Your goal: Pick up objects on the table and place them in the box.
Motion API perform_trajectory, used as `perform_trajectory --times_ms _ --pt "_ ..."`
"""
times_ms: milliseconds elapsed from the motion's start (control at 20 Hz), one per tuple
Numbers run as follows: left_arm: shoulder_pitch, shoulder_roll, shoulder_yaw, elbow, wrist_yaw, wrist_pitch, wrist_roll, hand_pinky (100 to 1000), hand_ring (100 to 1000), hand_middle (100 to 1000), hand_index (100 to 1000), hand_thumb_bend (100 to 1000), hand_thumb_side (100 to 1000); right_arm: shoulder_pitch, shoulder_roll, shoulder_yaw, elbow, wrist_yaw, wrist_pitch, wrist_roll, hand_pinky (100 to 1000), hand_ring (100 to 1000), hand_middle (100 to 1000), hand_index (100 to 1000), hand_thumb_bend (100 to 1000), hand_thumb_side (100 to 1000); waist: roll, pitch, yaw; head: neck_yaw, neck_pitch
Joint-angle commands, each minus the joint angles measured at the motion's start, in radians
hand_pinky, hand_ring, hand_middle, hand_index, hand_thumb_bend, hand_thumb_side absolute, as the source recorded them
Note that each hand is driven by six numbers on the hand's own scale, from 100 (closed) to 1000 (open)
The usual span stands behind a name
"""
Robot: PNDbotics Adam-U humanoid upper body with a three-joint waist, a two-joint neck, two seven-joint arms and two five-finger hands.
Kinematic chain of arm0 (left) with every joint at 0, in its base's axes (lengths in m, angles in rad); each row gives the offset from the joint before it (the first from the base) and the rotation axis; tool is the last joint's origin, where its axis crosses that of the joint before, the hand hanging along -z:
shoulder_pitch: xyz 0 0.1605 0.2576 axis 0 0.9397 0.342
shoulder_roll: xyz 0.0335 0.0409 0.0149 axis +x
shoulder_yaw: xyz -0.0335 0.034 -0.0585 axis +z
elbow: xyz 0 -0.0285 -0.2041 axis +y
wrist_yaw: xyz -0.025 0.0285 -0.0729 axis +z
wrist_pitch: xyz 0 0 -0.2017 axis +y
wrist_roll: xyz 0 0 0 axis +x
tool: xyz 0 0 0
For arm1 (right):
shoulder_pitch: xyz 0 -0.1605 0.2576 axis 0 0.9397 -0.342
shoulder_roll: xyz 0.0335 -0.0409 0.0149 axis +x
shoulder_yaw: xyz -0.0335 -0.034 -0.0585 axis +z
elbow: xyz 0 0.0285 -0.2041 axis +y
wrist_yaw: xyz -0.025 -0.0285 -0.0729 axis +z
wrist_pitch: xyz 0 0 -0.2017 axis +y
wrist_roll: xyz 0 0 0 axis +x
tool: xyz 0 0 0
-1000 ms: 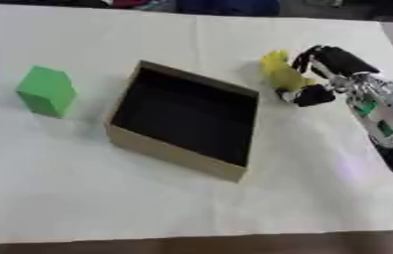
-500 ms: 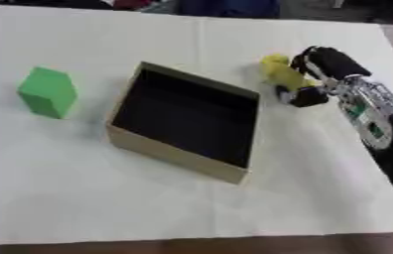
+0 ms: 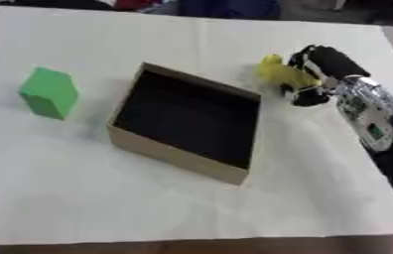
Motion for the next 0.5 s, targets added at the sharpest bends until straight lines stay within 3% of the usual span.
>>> perform_trajectory --times_ms 50,300,500 --pt "-0.011 0.01 -0.002 -0.016 -0.003 -0.001 -0.005 435 505 513 697 325 1000 -0.015 -0.025 -0.008 -0.04 -0.029 0.014 -0.008 797 796 484 660 100 100 0.001 -0.02 0.002 -0.002 -0.01" --pt "-0.01 0.012 0.0 -0.016 -0.002 -0.001 -0.005 435 505 513 696 325 1000 -0.018 -0.04 -0.024 -0.106 -0.079 0.031 -0.016 805 796 486 668 100 100 0.001 -0.023 0.001 0.001 -0.008" --pt "-0.008 0.014 0.001 -0.016 -0.003 -0.002 -0.004 435 504 513 696 326 1000 -0.025 -0.068 -0.035 -0.223 -0.149 0.038 -0.016 814 798 487 674 100 100 0.0 -0.025 -0.002 0.002 -0.005"
